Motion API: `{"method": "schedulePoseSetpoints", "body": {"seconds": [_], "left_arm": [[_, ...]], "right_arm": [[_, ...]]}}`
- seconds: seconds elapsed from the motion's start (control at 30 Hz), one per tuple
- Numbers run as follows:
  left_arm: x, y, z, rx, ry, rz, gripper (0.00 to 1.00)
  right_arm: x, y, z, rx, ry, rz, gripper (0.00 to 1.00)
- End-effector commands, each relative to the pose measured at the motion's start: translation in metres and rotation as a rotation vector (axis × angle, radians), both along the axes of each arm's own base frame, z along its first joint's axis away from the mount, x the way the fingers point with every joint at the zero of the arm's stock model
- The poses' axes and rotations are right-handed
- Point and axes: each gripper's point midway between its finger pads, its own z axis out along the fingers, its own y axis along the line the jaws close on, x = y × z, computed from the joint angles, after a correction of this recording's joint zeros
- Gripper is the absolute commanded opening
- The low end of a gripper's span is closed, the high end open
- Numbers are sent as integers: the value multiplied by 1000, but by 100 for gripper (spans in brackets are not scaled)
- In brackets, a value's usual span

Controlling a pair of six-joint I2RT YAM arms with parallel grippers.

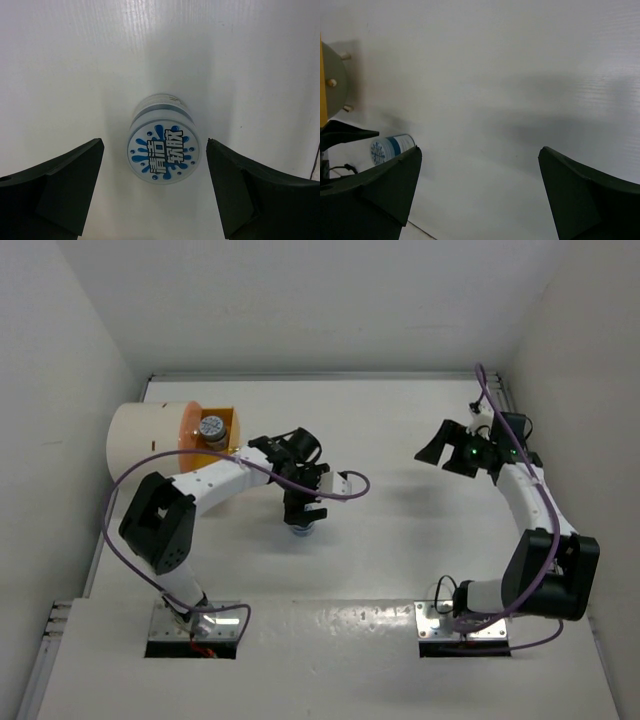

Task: Sort the stationery into containers
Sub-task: Pick up the stationery from the center of the board.

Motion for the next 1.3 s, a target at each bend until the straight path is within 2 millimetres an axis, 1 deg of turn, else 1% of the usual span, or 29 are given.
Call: {"method": "schedulePoseSetpoints", "body": {"seconds": [0.0,0.2,0.27,0.37,0.47,0.53,0.57,0.7,0.77,0.8,0.83,0.87,0.9,0.93,0.97,1.0,1.03,1.07,1.1,1.13,1.17,1.2,1.23,1.27], "left_arm": [[1,-10,-2,-28,-8,-18,90],[2,-1,-22,26,-13,11,90],[2,1,-25,35,-10,13,88],[2,4,-28,49,-15,15,86],[4,5,-27,45,-21,22,80],[6,4,-24,33,-28,25,71],[6,3,-24,29,-26,26,63],[7,-1,-21,5,-33,27,48],[7,-1,-18,5,-31,31,43],[11,-4,-10,-6,-44,30,41],[10,-3,-4,-1,-35,38,38],[12,-5,5,-18,-32,42,34],[12,1,14,-20,-12,54,32],[24,-6,39,-60,-47,64,29],[28,-7,52,-74,-59,67,25],[36,-9,80,-93,-89,73,23],[40,-10,97,-105,-112,71,21],[38,-5,108,-86,-107,75,19],[43,-4,123,-94,-136,77,19],[53,-7,155,-132,-198,87,19],[54,3,164,-117,-194,106,19],[59,7,176,-124,-220,114,18],[64,10,196,-146,-265,128,18],[71,23,202,-133,-282,166,17]], "right_arm": [[7,-4,15,15,-30,-1,99],[8,-15,5,39,17,-36,99],[9,-17,0,50,40,-44,99],[12,-19,-2,65,55,-54,99],[14,-18,-2,71,60,-53,99],[15,-18,-2,79,59,-51,99],[15,-17,-2,81,60,-51,99],[14,-16,-3,86,66,-46,97],[14,-16,-3,84,64,-42,97],[14,-15,-1,83,57,-39,97],[15,-14,0,82,51,-33,97],[14,-14,0,83,51,-29,96],[14,-11,2,80,44,-19,96],[14,-10,3,80,38,-15,96],[14,-8,2,77,39,-8,96],[14,-4,3,75,34,6,96],[15,-2,3,71,29,14,96],[15,4,3,70,26,30,95],[15,6,2,70,29,36,95],[15,9,2,69,25,45,95],[15,14,2,69,23,58,95],[16,16,4,68,18,66,95],[17,19,4,68,16,73,95],[17,23,4,65,11,85,95]]}}
